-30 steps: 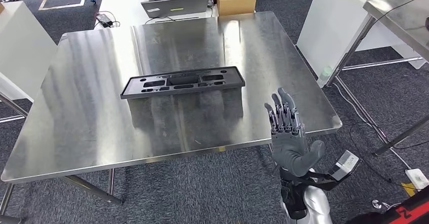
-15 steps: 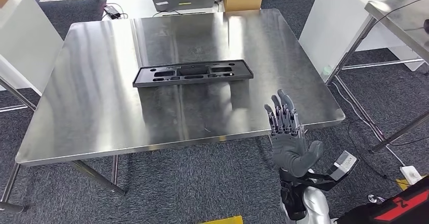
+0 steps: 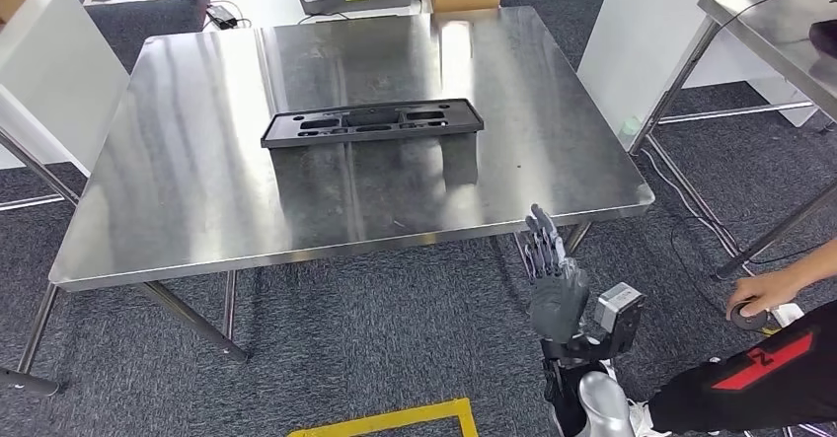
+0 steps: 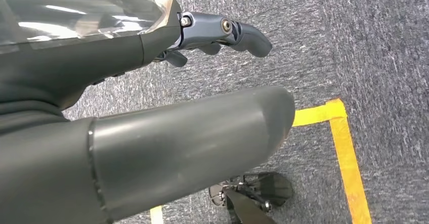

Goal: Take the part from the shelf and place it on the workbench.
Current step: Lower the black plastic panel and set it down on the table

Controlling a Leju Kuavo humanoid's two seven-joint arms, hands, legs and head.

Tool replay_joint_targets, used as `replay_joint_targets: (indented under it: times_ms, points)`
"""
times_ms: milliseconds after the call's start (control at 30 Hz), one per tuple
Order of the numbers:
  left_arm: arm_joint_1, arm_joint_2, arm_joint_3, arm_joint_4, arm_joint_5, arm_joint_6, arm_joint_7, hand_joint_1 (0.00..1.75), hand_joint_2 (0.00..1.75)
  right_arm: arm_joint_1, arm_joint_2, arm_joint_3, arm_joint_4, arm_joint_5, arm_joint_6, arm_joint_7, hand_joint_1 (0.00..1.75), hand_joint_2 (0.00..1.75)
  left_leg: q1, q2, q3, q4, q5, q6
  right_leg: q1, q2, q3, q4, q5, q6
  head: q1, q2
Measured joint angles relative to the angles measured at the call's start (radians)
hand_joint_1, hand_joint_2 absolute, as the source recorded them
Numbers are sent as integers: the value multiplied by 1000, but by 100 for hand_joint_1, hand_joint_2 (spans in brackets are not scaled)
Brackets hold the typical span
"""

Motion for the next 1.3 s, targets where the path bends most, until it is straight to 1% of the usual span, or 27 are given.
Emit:
replay_joint_targets:
  times_ms: [100, 133, 167, 200, 267, 333, 367, 433, 500, 567, 633, 667, 700, 733, 800, 867, 900, 933, 967, 1000, 1033, 1100, 1133, 1167, 1200, 1233, 1300]
  points:
    - [4, 0, 2, 0, -7, 5, -8, 0, 0, -20, -8, -41, 205, 150, -161, -5, 0, 0, 10, -2, -41, 145, -137, -16, -7, -7, -25, 0, 30, -21, -4, 0]
    - [4, -1, 4, 0, -9, 5, -11, 0, 0, -33, -15, -56, 297, 205, -217, -23, 0, 0, 14, -2, -53, 205, -167, -22, -7, -8, -36, 1, 40, -21, -4, 0]
    - [5, -1, 5, 0, -12, 6, -13, 0, 0, -50, -24, -71, 394, 258, -269, -37, 0, 0, 18, -2, -57, 246, -175, -27, -8, -10, -49, 3, 50, -17, -5, 0]
    - [5, -1, 7, 0, -15, 6, -15, 0, 0, -69, -34, -85, 492, 305, -318, -40, 0, 0, 23, -1, -45, 257, -161, -32, -10, -10, -63, 7, 58, -12, -5, 0]
    - [5, -1, 11, 0, -20, 6, -20, 0, 0, -108, -54, -109, 676, 376, -391, -18, 0, 0, 34, -1, 26, 177, -108, -40, -16, -11, -91, 23, 68, 0, -5, 0]
    - [4, -3, 15, 0, -23, 7, -24, 0, 0, -137, -74, -127, 827, 412, -430, 9, 0, 0, 35, -6, 106, 57, -99, -45, -17, -11, -116, 42, 76, 13, -4, 0]
    - [4, -4, 17, 0, -24, 7, -26, 0, 0, -148, -82, -135, 889, 424, -440, 23, 0, 0, 33, -8, 125, 20, -107, -44, -16, -12, -125, 49, 82, 21, -3, 0]
    - [5, -5, 21, 0, -25, 7, -28, 0, 0, -163, -95, -143, 990, 446, -448, 75, 0, 0, 23, -11, 121, 5, -108, -27, -12, -12, -134, 47, 98, 43, 0, 0]
    - [5, -6, 24, 0, -28, 6, -29, 0, 0, -169, -108, -150, 1077, 461, -433, 167, 0, 0, 16, -6, 106, -1, -87, 3, -16, -10, -147, 56, 88, 53, 0, 0]
    - [4, -7, 26, 0, -34, 6, -30, 0, 0, -161, -119, -157, 1152, 465, -397, 274, 0, 0, 14, -2, 83, -8, -61, 29, -18, -6, -176, 131, 13, 41, 4, 0]
    - [4, -8, 27, 0, -41, 4, -30, 0, 0, -145, -126, -165, 1210, 464, -357, 379, 0, 0, 10, -3, 52, -8, -37, 38, -15, -2, -206, 254, -72, 31, 8, 0]
    - [4, -10, 27, 0, -43, 2, -30, 0, 0, -135, -128, -170, 1234, 462, -339, 434, 0, 0, 8, -2, 36, -7, -25, 38, -13, 0, -208, 303, -89, 34, 8, 0]
    - [4, -12, 27, 0, -45, 1, -29, 0, 0, -123, -130, -175, 1255, 460, -325, 490, 0, 0, 6, -2, 20, -6, -13, 38, -12, 1, -197, 325, -85, 43, 8, 0]
    - [4, -14, 27, 0, -47, -1, -28, 0, 0, -112, -130, -180, 1272, 459, -314, 545, 0, 0, 5, -2, 4, -6, -1, 36, -10, 2, -169, 317, -65, 53, 9, 0]
    - [3, -17, 27, 0, -49, -4, -24, 0, 0, -98, -127, -186, 1296, 459, -304, 629, 0, 0, 4, 0, -23, -5, 23, 28, -8, 2, -66, 205, -33, 62, 9, 0]
    - [0, -21, 28, 0, -55, -5, -22, 0, 0, -96, -124, -190, 1308, 461, -297, 664, 0, 0, 0, 5, -37, -5, 46, 17, 1, 4, 38, 53, -49, 49, 8, 0]
    - [-2, -22, 28, 0, -59, -5, -22, 0, 0, -97, -123, -191, 1313, 462, -295, 667, 0, 0, -1, 9, -39, -8, 57, 12, 6, 5, 63, 9, -61, 39, 8, 0]
    - [-3, -23, 27, 0, -63, -6, -22, 0, 0, -96, -123, -194, 1318, 463, -294, 663, 0, 0, -1, 11, -39, -11, 68, 6, 10, 6, 66, -10, -64, 30, 7, 0]
    - [-4, -23, 27, 0, -68, -6, -22, 0, 0, -96, -122, -197, 1323, 465, -294, 653, 0, 0, 1, 12, -40, -12, 74, 1, 5, 5, 57, -7, -56, 22, 6, 0]
    - [-4, -23, 27, 0, -73, -6, -21, 0, 0, -94, -122, -200, 1328, 467, -295, 640, 0, 0, 4, 11, -44, -5, 61, -5, 0, 3, 51, -6, -46, 12, 5, 0]
    - [-3, -23, 27, 0, -78, -6, -21, 0, 0, -93, -122, -202, 1331, 469, -298, 624, 0, 0, 7, 9, -51, 15, 28, -10, -5, 0, 42, -6, -35, 1, 4, 0]
    - [-3, -23, 27, 0, -87, -6, -20, 0, 0, -91, -124, -208, 1335, 469, -309, 589, 0, 0, 12, 5, -71, 115, -88, -21, -8, -5, 19, -6, -11, -15, 2, 0]
    - [-4, -23, 27, 0, -92, -6, -18, 0, 0, -91, -126, -213, 1336, 469, -316, 575, 0, 0, 14, 4, -80, 180, -137, -26, -7, -6, 6, -5, 0, -18, 1, 0]
    - [-4, -24, 27, 0, -95, -7, -16, 0, 0, -91, -128, -217, 1337, 470, -324, 568, 0, 0, 17, 3, -83, 239, -161, -31, -7, -7, -8, -3, 12, -17, 0, 0]
    - [-5, -24, 26, 0, -97, -8, -15, 0, 0, -91, -129, -220, 1339, 473, -330, 569, 0, 0, 20, 3, -76, 275, -157, -35, -7, -9, -21, 0, 22, -14, 0, 0]
    - [-5, -24, 26, 0, -99, -8, -14, 0, 0, -91, -130, -223, 1340, 477, -335, 575, 0, 0, 25, 3, -56, 281, -134, -39, -8, -9, -35, 5, 31, -9, 0, 0]
    - [-7, -25, 26, 0, -99, -9, -14, 0, 0, -90, -132, -226, 1342, 483, -342, 591, 0, 0, 37, 3, 32, 195, -93, -46, -12, -10, -65, 25, 43, 3, 0, 0]
